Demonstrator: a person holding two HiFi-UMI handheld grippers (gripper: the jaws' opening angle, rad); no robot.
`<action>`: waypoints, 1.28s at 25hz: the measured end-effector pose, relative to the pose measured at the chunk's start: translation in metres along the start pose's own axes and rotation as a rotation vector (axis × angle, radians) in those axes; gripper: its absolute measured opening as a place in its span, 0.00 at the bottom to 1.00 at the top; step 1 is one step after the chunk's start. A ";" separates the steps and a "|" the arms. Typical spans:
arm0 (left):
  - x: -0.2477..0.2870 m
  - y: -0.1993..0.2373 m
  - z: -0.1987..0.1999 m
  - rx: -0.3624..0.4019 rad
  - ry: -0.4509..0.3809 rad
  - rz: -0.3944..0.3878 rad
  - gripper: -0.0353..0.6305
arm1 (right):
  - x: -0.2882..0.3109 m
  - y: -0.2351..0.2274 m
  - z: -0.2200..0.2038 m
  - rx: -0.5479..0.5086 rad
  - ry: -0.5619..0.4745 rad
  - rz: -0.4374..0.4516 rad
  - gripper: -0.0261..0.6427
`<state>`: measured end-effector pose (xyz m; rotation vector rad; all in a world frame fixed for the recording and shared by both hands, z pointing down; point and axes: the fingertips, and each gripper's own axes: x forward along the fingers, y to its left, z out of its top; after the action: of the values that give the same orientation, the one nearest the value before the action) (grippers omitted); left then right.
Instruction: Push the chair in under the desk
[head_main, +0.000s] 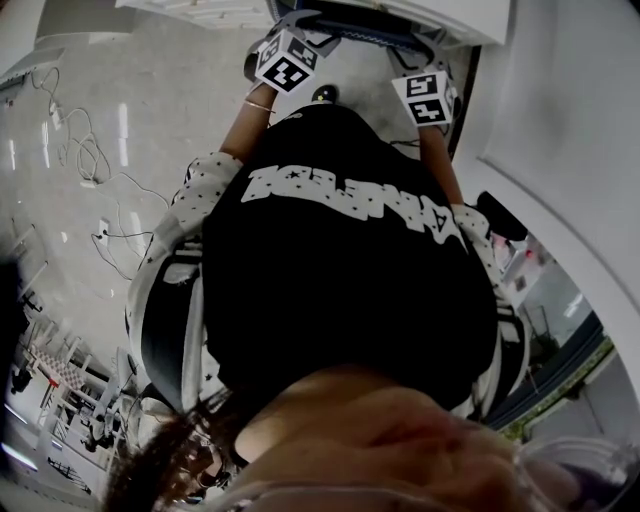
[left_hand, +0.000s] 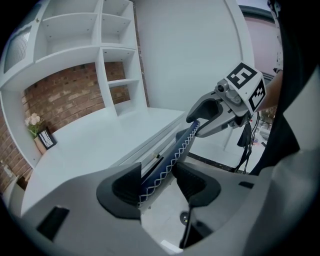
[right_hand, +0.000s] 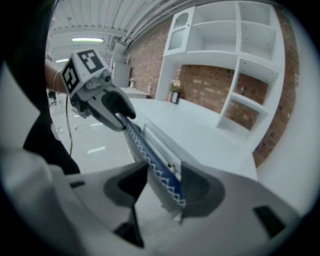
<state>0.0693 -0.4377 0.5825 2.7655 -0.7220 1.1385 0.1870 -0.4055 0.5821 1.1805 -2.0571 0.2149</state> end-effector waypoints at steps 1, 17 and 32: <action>0.000 0.000 0.000 -0.004 0.000 0.003 0.42 | 0.000 0.000 0.000 0.003 -0.002 0.002 0.35; -0.036 0.011 0.032 -0.154 -0.212 0.040 0.44 | -0.029 -0.008 0.038 0.160 -0.200 -0.013 0.35; -0.103 0.019 0.117 -0.140 -0.528 0.127 0.11 | -0.099 -0.040 0.099 0.298 -0.487 -0.035 0.09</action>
<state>0.0729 -0.4408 0.4254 2.9444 -0.9867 0.3351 0.1975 -0.4075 0.4369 1.5691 -2.4830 0.2407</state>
